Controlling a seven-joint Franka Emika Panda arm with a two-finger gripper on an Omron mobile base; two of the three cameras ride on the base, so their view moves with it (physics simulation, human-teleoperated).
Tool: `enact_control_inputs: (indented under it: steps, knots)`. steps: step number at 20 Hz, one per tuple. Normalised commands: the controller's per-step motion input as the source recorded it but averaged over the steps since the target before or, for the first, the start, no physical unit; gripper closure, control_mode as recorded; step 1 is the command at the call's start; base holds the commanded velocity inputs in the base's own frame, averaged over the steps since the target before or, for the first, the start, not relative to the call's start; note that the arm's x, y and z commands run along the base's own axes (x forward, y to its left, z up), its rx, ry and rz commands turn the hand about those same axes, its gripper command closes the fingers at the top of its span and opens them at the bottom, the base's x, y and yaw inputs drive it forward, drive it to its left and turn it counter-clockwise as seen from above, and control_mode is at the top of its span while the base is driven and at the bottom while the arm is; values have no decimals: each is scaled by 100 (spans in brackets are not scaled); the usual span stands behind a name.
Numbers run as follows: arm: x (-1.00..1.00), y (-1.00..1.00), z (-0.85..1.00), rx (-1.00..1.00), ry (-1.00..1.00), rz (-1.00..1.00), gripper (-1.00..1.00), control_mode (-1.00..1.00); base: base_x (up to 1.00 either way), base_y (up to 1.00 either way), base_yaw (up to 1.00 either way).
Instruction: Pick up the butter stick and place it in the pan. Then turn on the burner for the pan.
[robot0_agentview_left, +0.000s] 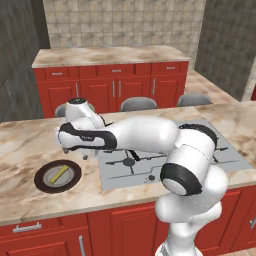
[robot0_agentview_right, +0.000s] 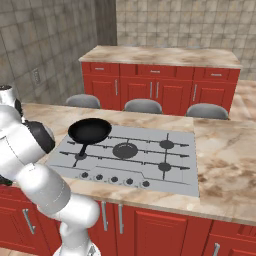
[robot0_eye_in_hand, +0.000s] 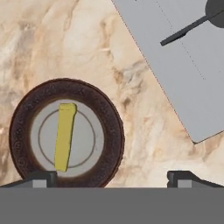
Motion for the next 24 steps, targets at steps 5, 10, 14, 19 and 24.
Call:
enact_control_inputs:
  steps: [5, 10, 14, 19, 24]
  knots:
    - [14, 23, -24, 0, 0, 0, -100, -100, 0, 0, 0]
    - [8, 27, -15, 0, 3, 0, -100, -100, 0, 0, 0]
    - [1, 16, -17, 0, 5, 0, -100, -100, 0, 0, 0]
    - [0, 15, -33, 0, 0, 0, -100, -100, 0, 0, 0]
    - [0, 8, -36, 0, 0, 0, -100, -100, 0, 0, 0]
